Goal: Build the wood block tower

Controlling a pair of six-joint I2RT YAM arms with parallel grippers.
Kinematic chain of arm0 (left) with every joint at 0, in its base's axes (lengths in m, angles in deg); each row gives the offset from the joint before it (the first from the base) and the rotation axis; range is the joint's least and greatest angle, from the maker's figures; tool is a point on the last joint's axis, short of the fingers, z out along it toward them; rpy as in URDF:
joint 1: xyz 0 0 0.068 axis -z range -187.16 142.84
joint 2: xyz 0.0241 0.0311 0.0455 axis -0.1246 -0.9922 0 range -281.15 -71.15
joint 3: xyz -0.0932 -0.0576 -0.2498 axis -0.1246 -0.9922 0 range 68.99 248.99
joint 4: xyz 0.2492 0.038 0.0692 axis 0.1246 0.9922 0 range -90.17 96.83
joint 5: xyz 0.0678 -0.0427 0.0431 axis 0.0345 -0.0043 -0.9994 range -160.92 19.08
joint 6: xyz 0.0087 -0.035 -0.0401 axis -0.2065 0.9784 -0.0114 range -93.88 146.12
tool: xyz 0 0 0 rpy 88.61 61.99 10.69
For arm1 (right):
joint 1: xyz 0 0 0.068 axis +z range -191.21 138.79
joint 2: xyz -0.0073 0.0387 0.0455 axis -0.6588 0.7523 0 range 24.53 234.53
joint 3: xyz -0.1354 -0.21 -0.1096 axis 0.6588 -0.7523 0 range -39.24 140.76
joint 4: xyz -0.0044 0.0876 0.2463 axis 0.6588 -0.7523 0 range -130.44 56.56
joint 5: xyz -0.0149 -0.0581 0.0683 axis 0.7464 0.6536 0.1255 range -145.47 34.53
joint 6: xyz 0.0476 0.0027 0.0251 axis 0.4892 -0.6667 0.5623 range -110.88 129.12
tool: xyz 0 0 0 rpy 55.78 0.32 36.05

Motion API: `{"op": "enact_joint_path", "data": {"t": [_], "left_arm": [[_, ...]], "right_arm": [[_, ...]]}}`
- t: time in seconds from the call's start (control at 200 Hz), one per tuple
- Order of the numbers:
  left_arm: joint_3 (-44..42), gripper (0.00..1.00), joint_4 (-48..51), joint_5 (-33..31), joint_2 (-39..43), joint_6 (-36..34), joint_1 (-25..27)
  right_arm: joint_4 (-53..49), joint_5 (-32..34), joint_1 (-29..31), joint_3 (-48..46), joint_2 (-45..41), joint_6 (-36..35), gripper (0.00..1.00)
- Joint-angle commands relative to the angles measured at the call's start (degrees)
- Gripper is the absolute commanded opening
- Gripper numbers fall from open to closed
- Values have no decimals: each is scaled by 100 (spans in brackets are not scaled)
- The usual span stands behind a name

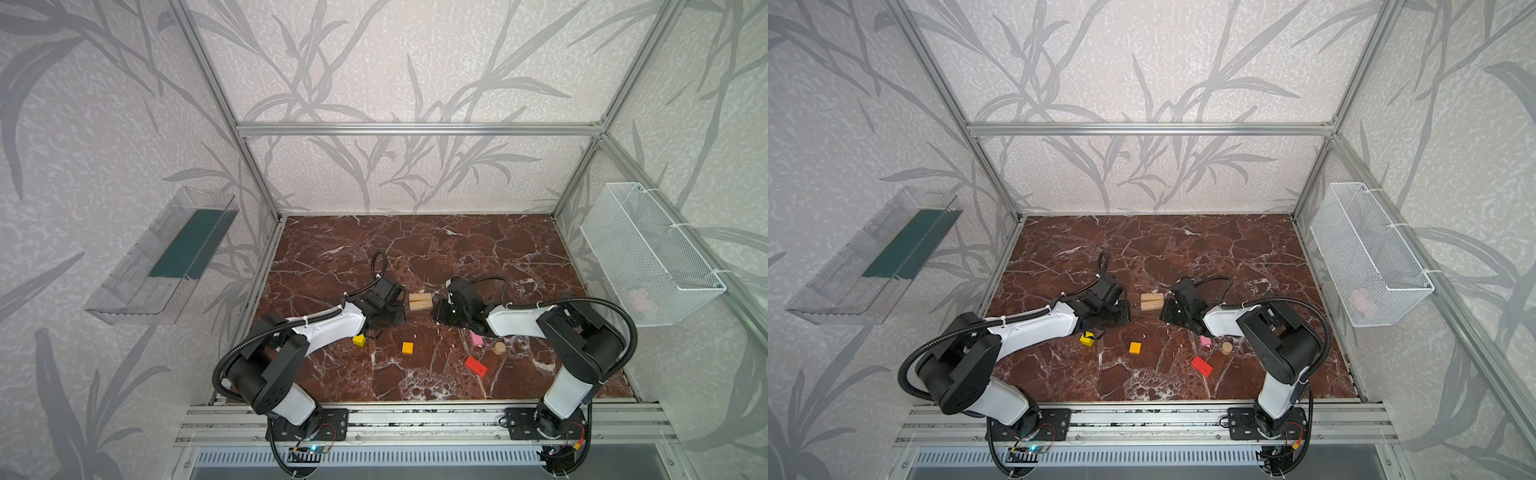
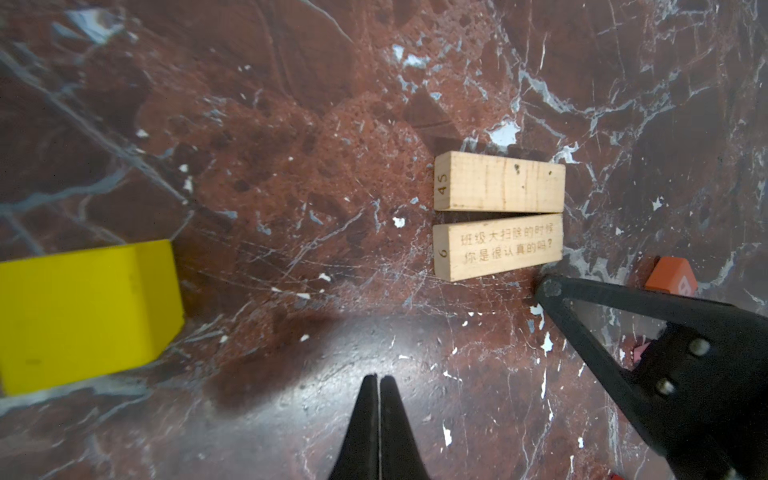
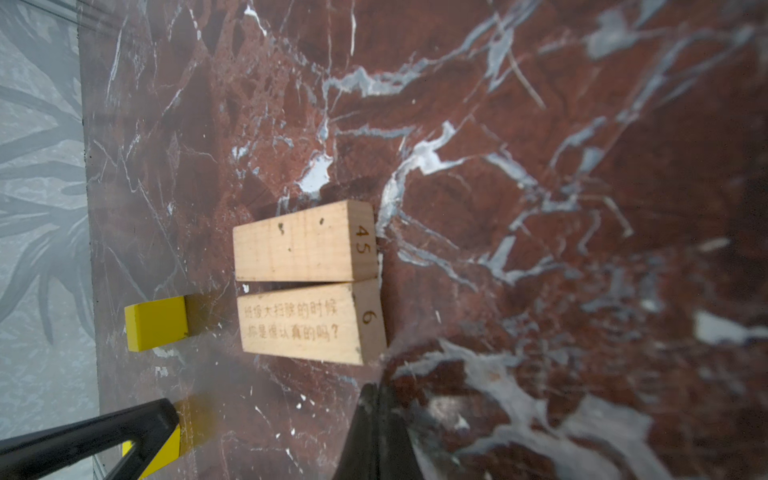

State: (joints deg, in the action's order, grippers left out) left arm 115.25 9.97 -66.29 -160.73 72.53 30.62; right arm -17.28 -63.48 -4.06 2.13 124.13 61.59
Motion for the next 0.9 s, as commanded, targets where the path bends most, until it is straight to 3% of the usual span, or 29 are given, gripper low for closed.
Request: {"op": "enact_joint_path", "data": {"t": [0.0, 0.455, 0.895], "left_arm": [[32, 0, -252, 277, -217, 178, 43], [297, 0, -803, 606, -1030, 499, 71], [319, 0, -985, 428, -1308, 766, 63]], "right_arm": [[-342, 150, 10, -167, -150, 52, 0], [-203, 90, 9, -188, -74, 71, 0], [182, -86, 3, -140, 276, 213, 0]]}}
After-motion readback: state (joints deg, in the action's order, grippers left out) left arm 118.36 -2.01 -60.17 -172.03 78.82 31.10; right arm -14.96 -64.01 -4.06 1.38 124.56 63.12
